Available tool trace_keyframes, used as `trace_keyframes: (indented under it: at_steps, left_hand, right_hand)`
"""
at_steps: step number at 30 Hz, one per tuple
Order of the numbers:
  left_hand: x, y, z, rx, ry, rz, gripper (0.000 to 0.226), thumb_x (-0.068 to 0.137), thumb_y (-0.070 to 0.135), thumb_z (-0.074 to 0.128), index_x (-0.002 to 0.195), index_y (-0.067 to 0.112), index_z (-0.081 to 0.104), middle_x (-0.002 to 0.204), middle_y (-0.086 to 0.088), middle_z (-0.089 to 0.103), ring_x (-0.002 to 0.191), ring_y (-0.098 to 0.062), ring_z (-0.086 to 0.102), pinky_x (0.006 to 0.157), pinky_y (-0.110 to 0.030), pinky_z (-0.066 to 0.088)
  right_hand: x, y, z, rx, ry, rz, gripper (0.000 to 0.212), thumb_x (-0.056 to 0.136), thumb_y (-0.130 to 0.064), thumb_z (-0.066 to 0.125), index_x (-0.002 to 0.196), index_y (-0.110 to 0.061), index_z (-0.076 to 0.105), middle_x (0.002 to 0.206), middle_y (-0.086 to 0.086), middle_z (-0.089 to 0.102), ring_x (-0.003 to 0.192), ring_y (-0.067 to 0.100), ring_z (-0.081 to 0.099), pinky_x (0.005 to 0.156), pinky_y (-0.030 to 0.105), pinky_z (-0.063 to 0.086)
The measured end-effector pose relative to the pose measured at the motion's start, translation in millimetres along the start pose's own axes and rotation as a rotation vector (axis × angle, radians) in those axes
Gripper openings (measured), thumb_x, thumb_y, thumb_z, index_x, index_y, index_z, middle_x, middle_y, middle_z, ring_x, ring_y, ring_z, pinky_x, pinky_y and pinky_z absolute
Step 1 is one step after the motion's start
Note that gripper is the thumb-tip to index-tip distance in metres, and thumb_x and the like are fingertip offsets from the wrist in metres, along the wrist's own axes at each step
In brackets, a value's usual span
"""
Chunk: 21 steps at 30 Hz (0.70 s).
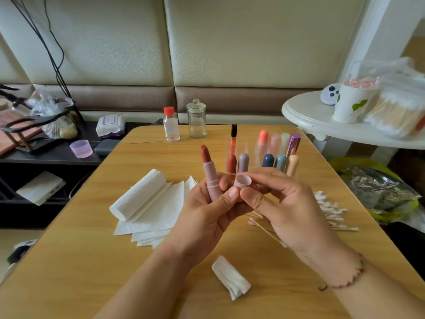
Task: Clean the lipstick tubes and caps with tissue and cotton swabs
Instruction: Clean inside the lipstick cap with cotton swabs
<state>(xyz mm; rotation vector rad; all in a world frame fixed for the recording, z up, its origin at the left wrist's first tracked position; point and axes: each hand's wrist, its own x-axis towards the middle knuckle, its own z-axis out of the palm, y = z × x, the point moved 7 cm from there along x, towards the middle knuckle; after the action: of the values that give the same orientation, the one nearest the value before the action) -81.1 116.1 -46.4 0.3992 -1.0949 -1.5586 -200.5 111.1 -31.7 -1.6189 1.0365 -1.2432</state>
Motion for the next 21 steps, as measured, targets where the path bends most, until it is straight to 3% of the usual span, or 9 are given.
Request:
trace_keyframes:
  at_steps: [3, 5, 7, 10, 12, 14, 16, 18, 21]
  left_hand:
    - [1, -1, 1, 0.069, -0.028, 0.026, 0.005, 0.089, 0.029, 0.066, 0.087, 0.027, 0.071, 0.107, -0.008, 0.07, 0.115, -0.029, 0.061, 0.095, -0.041, 0.049]
    - [3, -3, -3, 0.124, 0.031, 0.025, 0.023, 0.09, 0.049, 0.06, 0.093, 0.029, 0.071, 0.122, -0.011, 0.065, 0.12, -0.031, 0.055, 0.096, -0.045, 0.042]
    - [7, -7, -11, 0.177, 0.128, -0.002, 0.041, 0.093, 0.061, 0.046, 0.098, 0.029, 0.07, 0.131, -0.008, 0.061, 0.125, -0.028, 0.051, 0.098, -0.046, 0.037]
    - [7, -10, -13, 0.204, 0.154, 0.003, 0.045, 0.096, 0.055, 0.029, 0.098, 0.029, 0.065, 0.138, -0.006, 0.053, 0.135, -0.025, 0.043, 0.097, -0.044, 0.038]
    - [4, -12, -6, 0.178, 0.099, -0.013, 0.046, 0.096, 0.055, 0.027, 0.103, 0.023, 0.059, 0.125, -0.005, 0.057, 0.111, -0.023, 0.054, 0.075, -0.039, 0.043]
    - [1, -12, 0, 0.172, 0.059, -0.019, 0.045, 0.096, 0.055, 0.026, 0.104, 0.023, 0.057, 0.11, 0.0, 0.061, 0.086, -0.021, 0.051, 0.059, -0.033, 0.039]
    - [0, -11, -2, 0.199, 0.064, -0.007, 0.042, 0.095, 0.053, 0.031, 0.105, 0.022, 0.057, 0.107, -0.003, 0.057, 0.083, -0.023, 0.046, 0.062, -0.028, 0.041]
    - [0, -10, -3, 0.21, 0.063, 0.008, 0.04, 0.095, 0.048, 0.037, 0.113, 0.019, 0.059, 0.104, -0.011, 0.052, 0.085, -0.027, 0.042, 0.067, -0.027, 0.043]
    - [0, -5, -5, 0.136, 0.083, 0.016, 0.04, 0.096, 0.035, 0.045, 0.126, 0.013, 0.059, 0.095, -0.019, 0.048, 0.067, -0.026, 0.042, 0.056, -0.031, 0.043]
  right_hand:
    - [-2, -2, -2, 0.044, 0.047, -0.035, 0.026, 0.086, -0.045, 0.068, 0.102, -0.026, 0.076, 0.1, -0.004, 0.069, 0.082, 0.014, 0.069, 0.057, 0.054, 0.06]
    - [-6, -1, -6, 0.111, 0.13, -0.055, 0.031, 0.101, -0.045, 0.05, 0.098, -0.021, 0.069, 0.092, 0.005, 0.066, 0.072, 0.018, 0.065, 0.055, 0.05, 0.06]
    - [-9, 7, -7, 0.177, 0.196, -0.026, 0.036, 0.098, -0.044, 0.037, 0.089, -0.024, 0.065, 0.092, 0.012, 0.062, 0.079, 0.035, 0.062, 0.061, 0.057, 0.058]
    - [-12, 17, 5, 0.189, 0.187, 0.019, 0.045, 0.095, -0.05, 0.03, 0.079, -0.027, 0.065, 0.087, 0.007, 0.065, 0.085, 0.039, 0.059, 0.063, 0.047, 0.053]
    - [-13, 19, 16, 0.19, 0.123, 0.033, 0.056, 0.094, -0.062, 0.033, 0.092, -0.016, 0.065, 0.089, 0.008, 0.068, 0.086, 0.035, 0.061, 0.06, 0.042, 0.051]
    - [-13, 19, 24, 0.196, 0.036, 0.056, 0.061, 0.088, -0.068, 0.043, 0.102, -0.012, 0.061, 0.096, 0.014, 0.067, 0.083, 0.035, 0.062, 0.062, 0.042, 0.053]
    - [-12, 19, 25, 0.18, 0.006, 0.05, 0.042, 0.087, -0.058, 0.059, 0.098, -0.018, 0.06, 0.095, 0.017, 0.063, 0.079, 0.03, 0.06, 0.069, 0.041, 0.053]
    - [-10, 18, 21, 0.179, 0.03, 0.047, 0.024, 0.088, -0.044, 0.062, 0.094, -0.021, 0.062, 0.088, 0.016, 0.063, 0.076, 0.023, 0.059, 0.07, 0.036, 0.052]
    - [-9, 19, 23, 0.349, 0.017, 0.068, 0.027, 0.096, -0.03, 0.061, 0.095, -0.004, 0.055, 0.077, 0.014, 0.062, 0.066, 0.026, 0.057, 0.059, 0.033, 0.048]
